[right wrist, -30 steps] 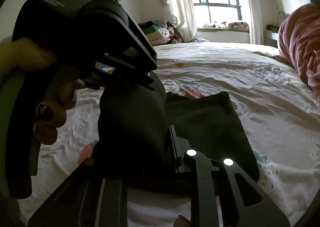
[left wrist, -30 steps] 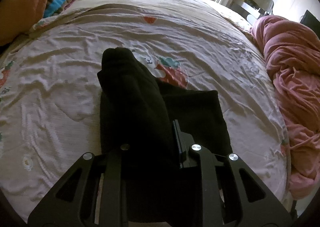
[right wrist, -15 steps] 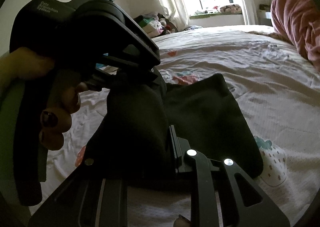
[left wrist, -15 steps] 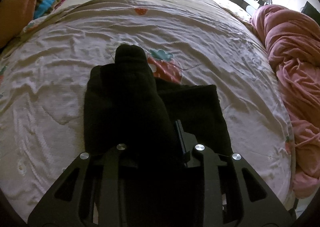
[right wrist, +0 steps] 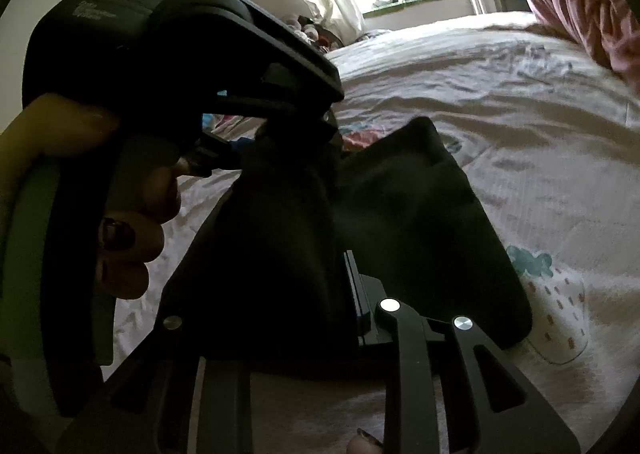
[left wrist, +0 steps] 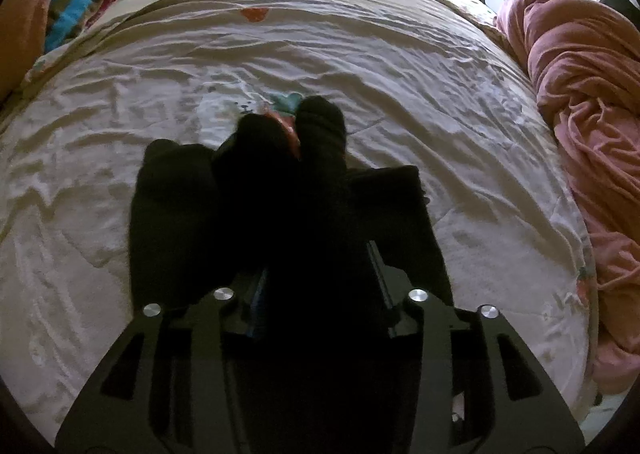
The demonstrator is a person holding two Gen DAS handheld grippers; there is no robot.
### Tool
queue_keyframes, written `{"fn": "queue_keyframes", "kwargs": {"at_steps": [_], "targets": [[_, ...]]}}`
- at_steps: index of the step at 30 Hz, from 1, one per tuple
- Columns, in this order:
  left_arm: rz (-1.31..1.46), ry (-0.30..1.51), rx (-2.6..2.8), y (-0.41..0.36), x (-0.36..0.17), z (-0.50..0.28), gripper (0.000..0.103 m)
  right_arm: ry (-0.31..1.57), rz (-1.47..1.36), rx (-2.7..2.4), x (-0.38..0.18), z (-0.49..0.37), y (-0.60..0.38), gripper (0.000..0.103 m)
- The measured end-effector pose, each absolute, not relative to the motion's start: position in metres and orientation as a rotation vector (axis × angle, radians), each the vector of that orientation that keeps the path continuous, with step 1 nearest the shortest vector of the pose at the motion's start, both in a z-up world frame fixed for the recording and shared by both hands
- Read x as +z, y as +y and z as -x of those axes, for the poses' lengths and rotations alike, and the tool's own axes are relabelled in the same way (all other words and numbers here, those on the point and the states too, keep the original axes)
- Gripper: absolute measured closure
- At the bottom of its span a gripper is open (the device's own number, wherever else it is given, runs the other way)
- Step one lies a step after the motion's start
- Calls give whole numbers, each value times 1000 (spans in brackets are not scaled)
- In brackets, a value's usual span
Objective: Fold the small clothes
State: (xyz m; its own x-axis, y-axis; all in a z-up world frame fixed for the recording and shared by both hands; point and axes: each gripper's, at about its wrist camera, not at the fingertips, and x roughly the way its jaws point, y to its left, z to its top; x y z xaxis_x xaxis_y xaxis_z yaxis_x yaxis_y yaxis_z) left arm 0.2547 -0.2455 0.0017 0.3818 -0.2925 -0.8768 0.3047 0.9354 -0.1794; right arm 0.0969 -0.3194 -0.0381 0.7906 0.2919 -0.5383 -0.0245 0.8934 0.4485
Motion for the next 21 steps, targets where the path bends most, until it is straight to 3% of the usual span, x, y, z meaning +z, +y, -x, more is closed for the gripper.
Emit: {"fn": "queue_keyframes", "kwargs": {"at_steps": [2,4,16,19,21], "targets": [[1,1127,-397,-248,0,-257,58,656,-482,185,-42,-100,-324,79],[18,1138,-407,-250,-2,-259,42,672,-527,193,-48,-103,-331,79],[135,1040,-354,-191,21,-249,36,708,-700,244,-65,-106,-350,74],[117,1030,-300,-166,13,-237,34,726,-701,262,-60,-105,-350,63],[92,1045,-274,-153,1,-228,34,753,-695,269,-52,-102,-348,44]]}}
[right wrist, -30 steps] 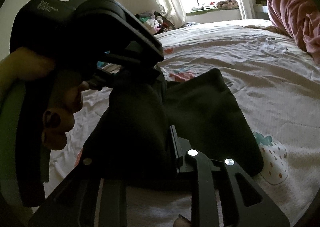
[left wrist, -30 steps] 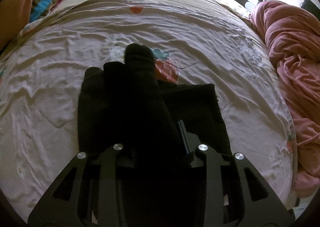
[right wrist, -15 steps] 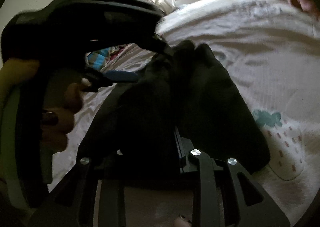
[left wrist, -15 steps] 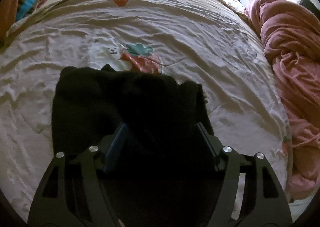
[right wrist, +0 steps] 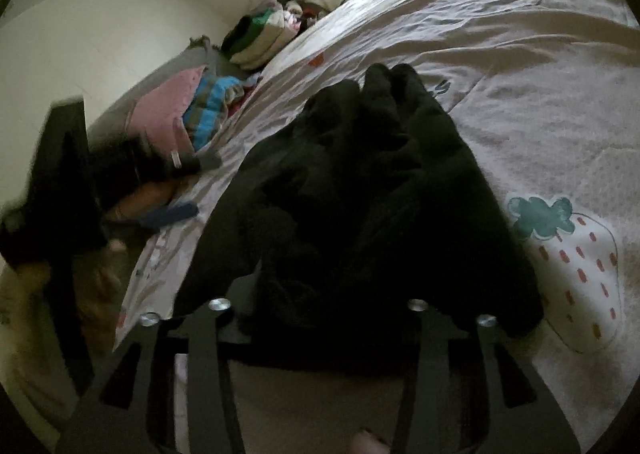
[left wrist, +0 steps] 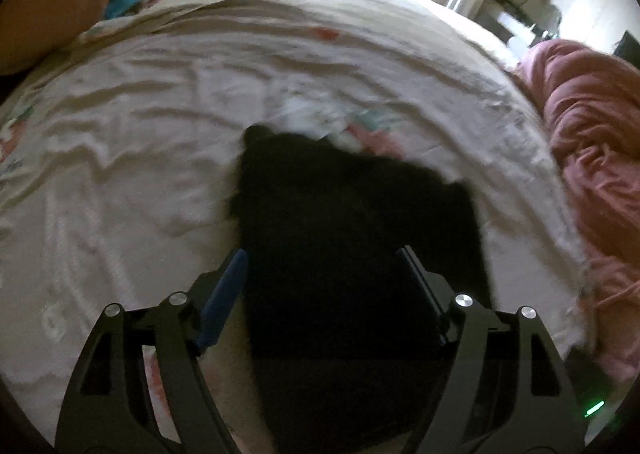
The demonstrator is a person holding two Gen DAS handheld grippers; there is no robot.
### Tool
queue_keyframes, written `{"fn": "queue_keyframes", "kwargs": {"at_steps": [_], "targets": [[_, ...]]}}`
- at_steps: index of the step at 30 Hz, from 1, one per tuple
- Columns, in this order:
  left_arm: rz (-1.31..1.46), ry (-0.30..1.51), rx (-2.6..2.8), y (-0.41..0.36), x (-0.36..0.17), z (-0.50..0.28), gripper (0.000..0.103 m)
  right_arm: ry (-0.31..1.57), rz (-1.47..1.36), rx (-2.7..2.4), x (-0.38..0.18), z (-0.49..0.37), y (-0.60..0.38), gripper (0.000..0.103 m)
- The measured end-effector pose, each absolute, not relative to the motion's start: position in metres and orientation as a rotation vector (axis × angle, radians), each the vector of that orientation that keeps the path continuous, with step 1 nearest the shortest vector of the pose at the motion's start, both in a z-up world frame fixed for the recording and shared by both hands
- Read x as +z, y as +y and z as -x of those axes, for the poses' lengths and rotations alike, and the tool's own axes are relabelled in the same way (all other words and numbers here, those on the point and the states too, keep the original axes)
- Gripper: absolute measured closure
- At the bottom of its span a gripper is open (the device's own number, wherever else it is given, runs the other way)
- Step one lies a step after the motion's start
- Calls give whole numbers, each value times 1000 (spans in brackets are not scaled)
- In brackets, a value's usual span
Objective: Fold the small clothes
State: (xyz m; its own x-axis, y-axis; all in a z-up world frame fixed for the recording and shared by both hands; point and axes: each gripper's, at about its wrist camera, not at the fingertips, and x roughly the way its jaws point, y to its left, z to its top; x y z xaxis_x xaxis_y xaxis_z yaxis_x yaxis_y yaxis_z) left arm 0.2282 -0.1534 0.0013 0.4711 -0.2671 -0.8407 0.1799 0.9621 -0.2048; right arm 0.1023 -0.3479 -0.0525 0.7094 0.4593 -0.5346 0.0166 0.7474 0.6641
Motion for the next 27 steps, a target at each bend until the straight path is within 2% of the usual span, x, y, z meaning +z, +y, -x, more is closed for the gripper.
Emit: {"fn": "queue_keyframes", "kwargs": {"at_steps": [2,7,9,10,12,20,22,23,27], "targets": [[77,1052,-276,-147,-7,-222,34,761,-705,279,-42,-101,-352,22],[48,1041,-287,-141,-23,-211,34,671,-626,137,1,-86,-381,25],[44,1028,-289,-141,-27,-209,34,644,-512,131,23,-96,-383,37],[43,1022,-292,-141,-27,-207,34,651,-467,154,29,-107,-382,39],[42,1013,-297,-142,-28,-203,34,707,-377,208,35,-134,-372,58],[60,1007,-334,-138,-29,-194,34,990,-303,160,-21,-220,-353,63],[54,1004,-346,-138,-28,-193,34,989,-325,177,-28,-223,-352,94],[53,1006,-350,-139,-27,-192,34,978,-346,215,-29,-221,-351,97],[63,1011,-394,-142,-23,-189,34,854,-305,247,1,-207,-359,98]]}}
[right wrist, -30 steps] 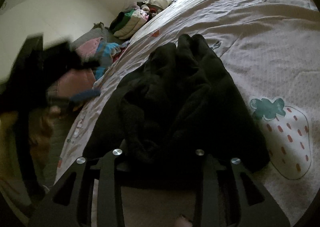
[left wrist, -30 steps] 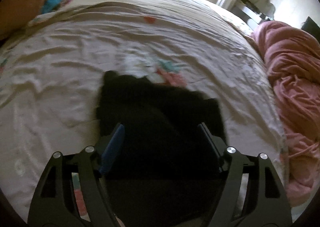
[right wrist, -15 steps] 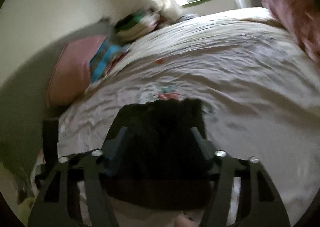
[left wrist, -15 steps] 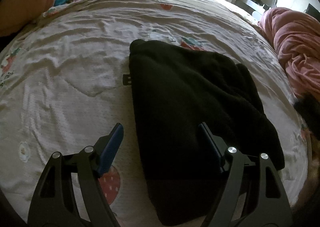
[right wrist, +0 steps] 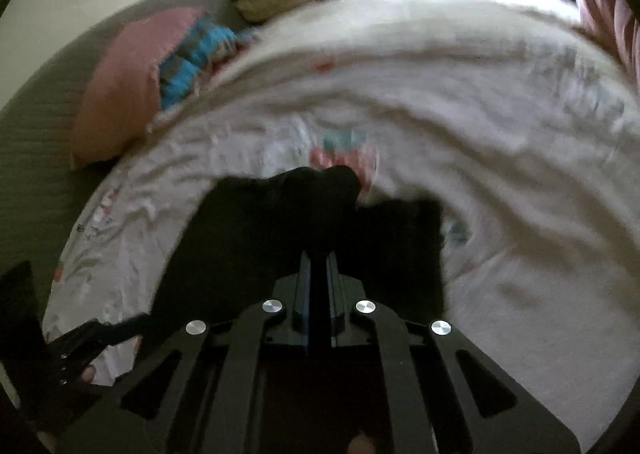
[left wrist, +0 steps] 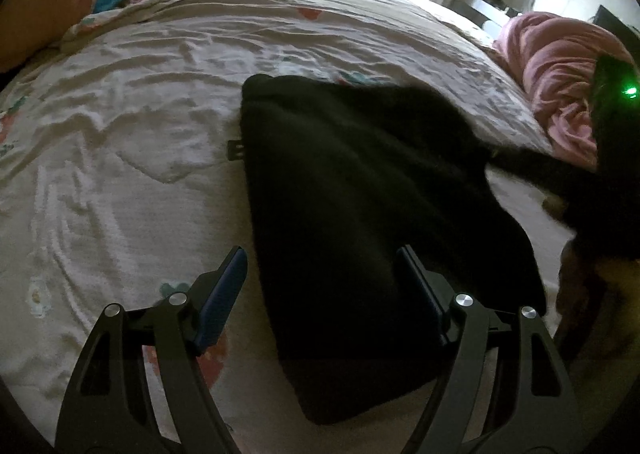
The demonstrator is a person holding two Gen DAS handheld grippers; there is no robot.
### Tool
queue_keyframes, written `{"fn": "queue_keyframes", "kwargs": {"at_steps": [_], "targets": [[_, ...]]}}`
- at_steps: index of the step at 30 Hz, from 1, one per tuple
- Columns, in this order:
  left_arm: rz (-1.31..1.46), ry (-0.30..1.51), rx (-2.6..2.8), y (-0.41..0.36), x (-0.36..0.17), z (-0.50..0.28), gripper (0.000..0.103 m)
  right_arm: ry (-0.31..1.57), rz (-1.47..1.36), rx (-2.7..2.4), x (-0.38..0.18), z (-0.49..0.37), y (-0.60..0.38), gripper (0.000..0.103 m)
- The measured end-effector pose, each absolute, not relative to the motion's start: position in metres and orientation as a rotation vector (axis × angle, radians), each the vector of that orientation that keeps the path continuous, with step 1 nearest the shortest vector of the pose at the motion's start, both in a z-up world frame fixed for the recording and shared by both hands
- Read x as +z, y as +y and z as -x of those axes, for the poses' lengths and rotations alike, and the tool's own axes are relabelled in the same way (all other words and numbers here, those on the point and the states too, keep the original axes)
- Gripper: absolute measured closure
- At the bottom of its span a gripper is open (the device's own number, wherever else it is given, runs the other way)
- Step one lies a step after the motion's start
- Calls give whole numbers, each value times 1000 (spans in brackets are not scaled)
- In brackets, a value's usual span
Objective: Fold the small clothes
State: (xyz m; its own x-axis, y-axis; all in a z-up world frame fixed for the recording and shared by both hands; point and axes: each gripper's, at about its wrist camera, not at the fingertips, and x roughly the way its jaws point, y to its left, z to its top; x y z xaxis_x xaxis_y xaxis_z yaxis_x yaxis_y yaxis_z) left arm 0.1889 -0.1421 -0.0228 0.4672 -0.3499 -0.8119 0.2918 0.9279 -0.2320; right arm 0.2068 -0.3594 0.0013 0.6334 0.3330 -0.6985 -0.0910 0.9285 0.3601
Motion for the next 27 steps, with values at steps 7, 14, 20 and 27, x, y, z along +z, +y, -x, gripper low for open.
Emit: {"fn": "queue_keyframes", "kwargs": {"at_steps": [7,14,20,27], "targets": [[47,1030,-420,-162,-26,-184,29,935,-212,167,-17,-217,-377,98],[50,1040,-428,-159,-31,-183,27,900,-292,166,-26,-205,-387,94],[77,1039,-429,-153,-33,-182,26,902,-334,200,-15,-194,-392,62],[78,1032,-424,-152,-32,-178,26,962,-337,209,-34,-199,-386,55]]}}
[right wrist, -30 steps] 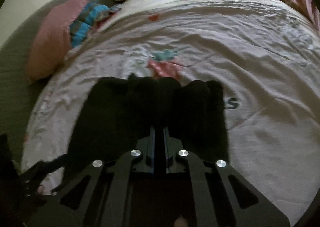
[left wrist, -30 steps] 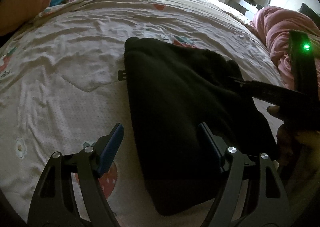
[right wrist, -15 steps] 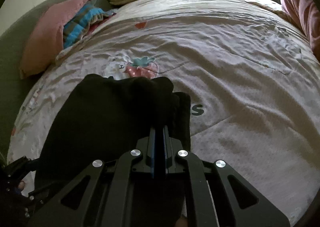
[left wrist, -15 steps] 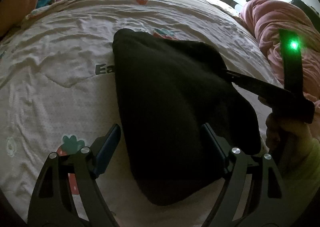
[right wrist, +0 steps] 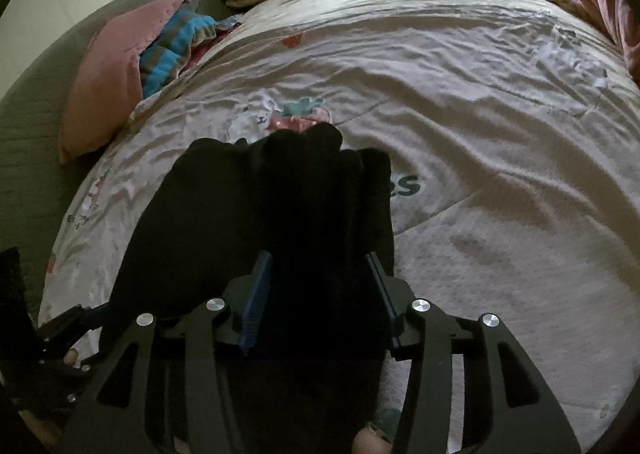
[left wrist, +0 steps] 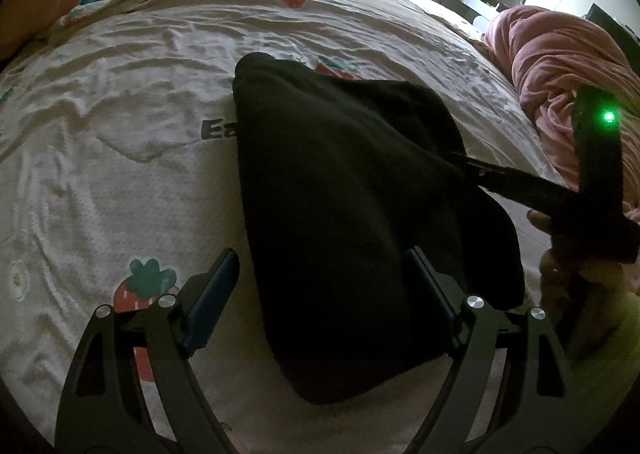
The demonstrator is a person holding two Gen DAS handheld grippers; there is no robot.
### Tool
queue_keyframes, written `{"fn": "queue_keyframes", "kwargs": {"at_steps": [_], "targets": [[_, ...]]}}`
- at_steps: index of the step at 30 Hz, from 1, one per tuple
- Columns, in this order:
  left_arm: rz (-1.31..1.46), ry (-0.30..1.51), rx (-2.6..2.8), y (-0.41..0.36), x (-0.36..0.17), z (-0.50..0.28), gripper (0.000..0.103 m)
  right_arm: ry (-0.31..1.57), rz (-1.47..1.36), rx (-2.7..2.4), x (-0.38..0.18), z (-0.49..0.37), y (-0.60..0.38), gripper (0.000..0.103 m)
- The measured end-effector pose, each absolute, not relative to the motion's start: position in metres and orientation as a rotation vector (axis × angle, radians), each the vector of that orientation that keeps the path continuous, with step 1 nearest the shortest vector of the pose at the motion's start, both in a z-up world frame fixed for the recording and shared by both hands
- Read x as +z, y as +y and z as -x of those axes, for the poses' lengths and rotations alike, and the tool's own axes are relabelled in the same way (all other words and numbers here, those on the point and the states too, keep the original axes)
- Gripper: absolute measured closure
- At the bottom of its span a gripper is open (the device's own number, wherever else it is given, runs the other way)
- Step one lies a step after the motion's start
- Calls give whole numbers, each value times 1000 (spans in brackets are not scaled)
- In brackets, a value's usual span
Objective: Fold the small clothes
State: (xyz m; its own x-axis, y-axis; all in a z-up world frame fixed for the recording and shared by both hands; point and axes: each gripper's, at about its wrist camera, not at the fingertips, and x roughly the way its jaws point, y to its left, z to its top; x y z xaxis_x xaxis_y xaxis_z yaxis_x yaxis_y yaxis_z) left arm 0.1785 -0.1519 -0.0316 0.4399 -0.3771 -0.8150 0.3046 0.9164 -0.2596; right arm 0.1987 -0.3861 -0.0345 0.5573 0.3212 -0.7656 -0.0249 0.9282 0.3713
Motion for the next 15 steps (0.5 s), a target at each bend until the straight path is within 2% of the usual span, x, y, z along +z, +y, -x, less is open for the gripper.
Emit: {"fn": "queue_keyframes", "kwargs": {"at_steps": [3,4,5,6,9,15], "targets": [[71,1028,-422,-152,-30,-177,26,967,-356,208,-40,-201,-387,54],[69,1028,-421,-153,-30,-177,26,963,-366,220,-42,-201,-386,62],[70,1028,-423,-152,-30,-177,26,951,-378,245,-41,-200,-386,81],[70,1027,-419,-152,-30,-177,26,936,-368,246,-38,-198,-384,86],[71,1028,-414,-153,-28,-177,26,896,-303,242,-26,-193,-377,90],[62,1013,-434,-156,-19,-173,26,819,-274,253,4,-185,-386,92]]}}
